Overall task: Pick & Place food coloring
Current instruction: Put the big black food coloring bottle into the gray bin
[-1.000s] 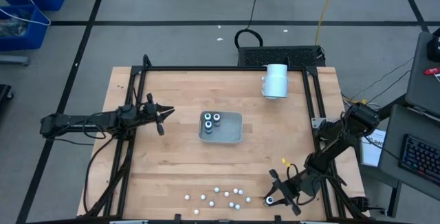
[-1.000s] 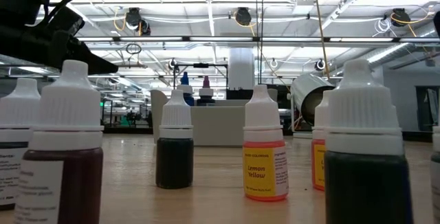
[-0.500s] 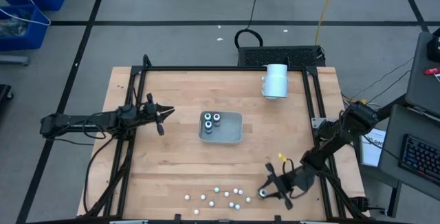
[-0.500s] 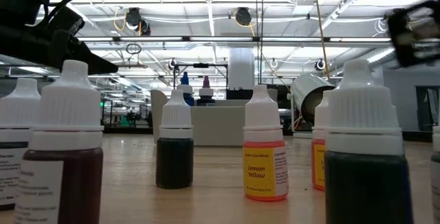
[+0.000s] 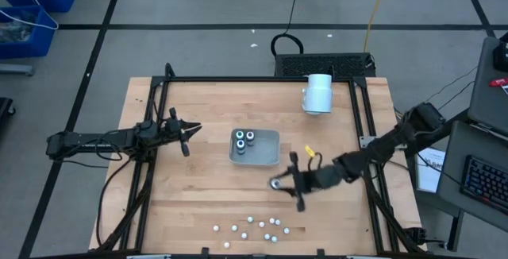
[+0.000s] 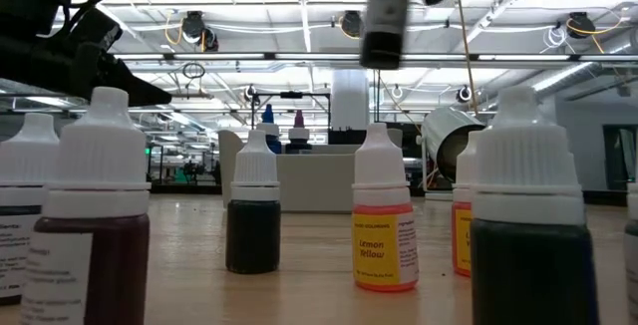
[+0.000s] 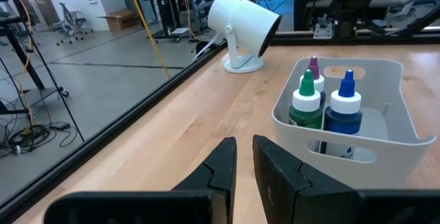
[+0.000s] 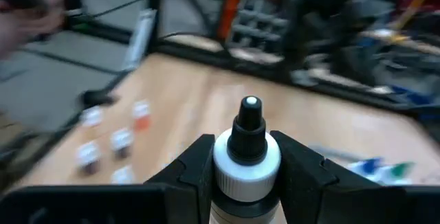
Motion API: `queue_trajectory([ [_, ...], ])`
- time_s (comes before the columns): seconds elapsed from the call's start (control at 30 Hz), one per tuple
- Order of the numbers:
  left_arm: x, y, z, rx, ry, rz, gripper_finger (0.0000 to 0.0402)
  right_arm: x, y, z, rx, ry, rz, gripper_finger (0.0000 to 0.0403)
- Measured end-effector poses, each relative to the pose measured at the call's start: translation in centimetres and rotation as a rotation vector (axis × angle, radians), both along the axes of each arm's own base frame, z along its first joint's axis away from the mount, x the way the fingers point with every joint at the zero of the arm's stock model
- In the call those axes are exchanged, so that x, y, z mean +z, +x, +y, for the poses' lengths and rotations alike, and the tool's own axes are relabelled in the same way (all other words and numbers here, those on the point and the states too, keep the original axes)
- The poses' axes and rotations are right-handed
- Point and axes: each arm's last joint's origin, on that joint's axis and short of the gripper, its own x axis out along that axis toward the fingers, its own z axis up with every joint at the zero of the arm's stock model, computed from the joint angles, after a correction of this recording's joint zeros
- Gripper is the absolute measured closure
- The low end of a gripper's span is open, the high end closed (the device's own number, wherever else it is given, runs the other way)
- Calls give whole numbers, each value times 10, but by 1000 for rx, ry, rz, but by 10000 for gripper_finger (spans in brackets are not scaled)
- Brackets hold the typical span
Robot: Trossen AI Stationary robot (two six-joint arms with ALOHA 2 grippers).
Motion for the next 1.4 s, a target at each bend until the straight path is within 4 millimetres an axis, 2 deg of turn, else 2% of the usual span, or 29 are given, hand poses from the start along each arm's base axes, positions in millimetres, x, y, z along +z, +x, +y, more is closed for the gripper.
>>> queue_trajectory([
  [0.07,0,0,0,0,0,0,344,3,12,-14,-55,-8,-13,292],
  [0.27,0,0,0,0,2,3,344,-11,36,-51,-170,32,-2,292],
  [0.5,0,0,0,0,4,2,344,-33,55,-73,-219,78,-9,292],
  [0.7,0,0,0,0,4,1,344,-55,72,-82,-222,99,49,292],
  [0.87,0,0,0,0,5,0,344,-66,85,-88,-257,114,71,292],
  [1.03,0,0,0,0,7,-2,344,-71,91,-89,-258,117,83,292],
  [1.4,1,0,0,0,11,-2,344,-72,91,-92,-278,131,86,292],
])
